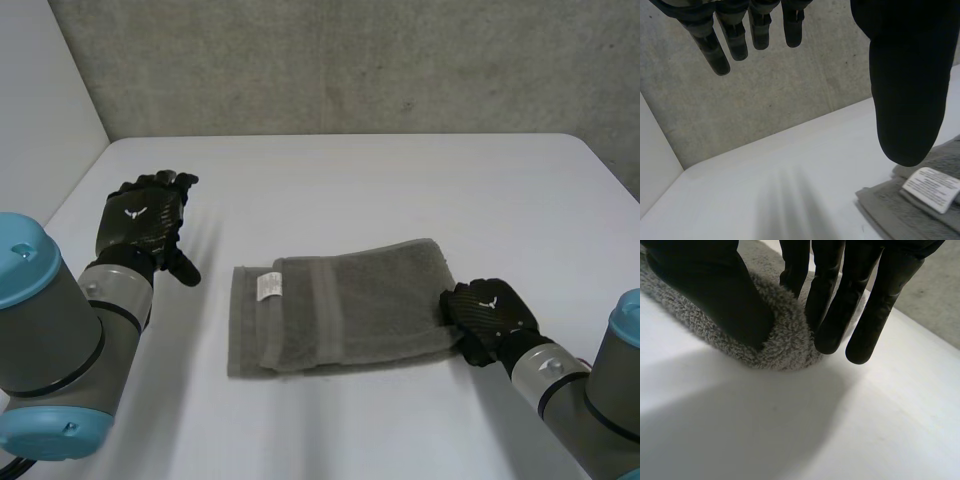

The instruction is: Fold the laundry

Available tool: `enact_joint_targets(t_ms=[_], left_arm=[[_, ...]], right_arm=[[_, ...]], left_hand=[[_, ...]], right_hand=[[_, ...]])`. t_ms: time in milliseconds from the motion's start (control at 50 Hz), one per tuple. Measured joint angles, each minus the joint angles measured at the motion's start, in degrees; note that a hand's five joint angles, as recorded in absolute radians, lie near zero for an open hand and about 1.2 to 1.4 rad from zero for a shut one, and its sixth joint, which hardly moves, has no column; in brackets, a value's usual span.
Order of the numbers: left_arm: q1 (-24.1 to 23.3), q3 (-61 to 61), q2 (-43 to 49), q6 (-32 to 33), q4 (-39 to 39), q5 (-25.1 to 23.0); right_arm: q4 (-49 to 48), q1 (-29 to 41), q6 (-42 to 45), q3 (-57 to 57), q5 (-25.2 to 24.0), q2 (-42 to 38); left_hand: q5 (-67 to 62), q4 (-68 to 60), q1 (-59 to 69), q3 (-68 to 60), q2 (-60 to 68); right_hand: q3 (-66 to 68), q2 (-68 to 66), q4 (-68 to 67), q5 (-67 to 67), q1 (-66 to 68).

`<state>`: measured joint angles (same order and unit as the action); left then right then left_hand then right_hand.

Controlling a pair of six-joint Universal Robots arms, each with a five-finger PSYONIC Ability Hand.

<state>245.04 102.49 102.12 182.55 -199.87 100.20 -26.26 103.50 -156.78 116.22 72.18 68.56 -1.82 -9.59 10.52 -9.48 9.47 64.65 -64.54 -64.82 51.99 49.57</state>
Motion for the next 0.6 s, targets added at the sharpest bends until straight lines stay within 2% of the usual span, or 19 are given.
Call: enact_joint_targets(t_ms=[140,160,200,220,280,300,380,400,480,540,560,580,600], left_arm=[[0.0,-0.1,-0.2,0.0,0.0,0.0],[0.0,-0.1,-0.2,0.0,0.0,0.1],[0.0,-0.1,-0.3,0.0,0.0,0.1],[0.0,-0.1,-0.4,0.0,0.0,0.1],[0.0,-0.1,-0.6,0.0,0.0,0.1],[0.1,-0.1,-0.7,0.0,0.0,0.1],[0.1,-0.1,-0.9,-0.1,0.0,0.1],[0.2,-0.2,-1.3,-0.2,0.0,0.2],[0.3,-0.2,-2.1,-0.2,0.1,0.3],[0.2,-0.2,-2.3,-0.2,0.1,0.4],[0.2,-0.2,-2.4,-0.2,0.1,0.4],[0.0,-0.2,-2.5,-0.2,0.1,0.4],[-0.1,-0.1,-2.6,-0.2,0.1,0.4]], right_arm=[[-1.4,0.7,3.0,-1.6,2.4,0.9],[-1.8,4.8,5.9,-5.6,2.9,2.6],[-1.8,6.5,6.4,-6.9,2.9,2.9],[-1.4,12.0,7.8,-11.0,2.8,3.2],[-0.3,18.8,8.8,-15.8,2.6,2.1],[0.8,24.0,9.4,-19.3,2.4,0.4],[2.2,29.5,10.3,-22.8,2.1,-2.2],[3.5,34.5,11.6,-25.2,1.7,-5.4],[4.8,39.2,13.4,-26.5,1.6,-9.8],[5.4,40.2,13.9,-26.5,1.8,-11.0],[5.8,40.6,14.0,-26.4,2.0,-11.4],[6.7,40.8,13.8,-25.9,2.4,-11.5],[7.3,40.6,13.4,-25.6,2.7,-11.2]], left_hand=[[0.0,0.0,0.0,0.0,0.0],[0.0,0.0,0.0,0.0,0.0],[0.0,0.0,0.0,0.0,0.0],[0.0,0.0,0.0,0.0,0.0],[0.0,0.0,0.0,0.0,0.0],[0.0,0.0,0.0,0.0,0.0],[0.0,0.0,0.0,0.0,0.0],[0.0,0.0,0.0,0.0,0.0],[0.0,0.0,0.0,0.0,0.0],[0.0,0.0,0.0,0.0,0.0],[0.0,0.0,0.0,0.0,0.0],[0.0,0.0,0.0,0.0,0.0],[0.0,0.0,0.0,0.0,0.0]], right_hand=[[3.0,-1.7,-3.4,3.3,2.3],[3.0,-2.0,-3.4,3.7,3.0],[3.0,-2.0,-3.4,3.7,3.0],[3.2,-2.1,-3.4,4.0,3.0],[3.3,-2.1,-3.4,4.1,3.0],[3.4,-2.1,-3.4,4.2,3.6],[3.6,-2.1,-3.4,4.3,3.8],[3.6,-2.1,-3.4,4.3,3.8],[3.6,-2.1,-3.4,4.3,3.8],[-1.0,1.8,1.3,0.7,2.2],[-12.0,12.8,12.3,-9.5,-8.0],[-33.7,35.7,34.5,-31.2,-25.7],[-33.7,35.7,34.5,-31.2,-25.7]])
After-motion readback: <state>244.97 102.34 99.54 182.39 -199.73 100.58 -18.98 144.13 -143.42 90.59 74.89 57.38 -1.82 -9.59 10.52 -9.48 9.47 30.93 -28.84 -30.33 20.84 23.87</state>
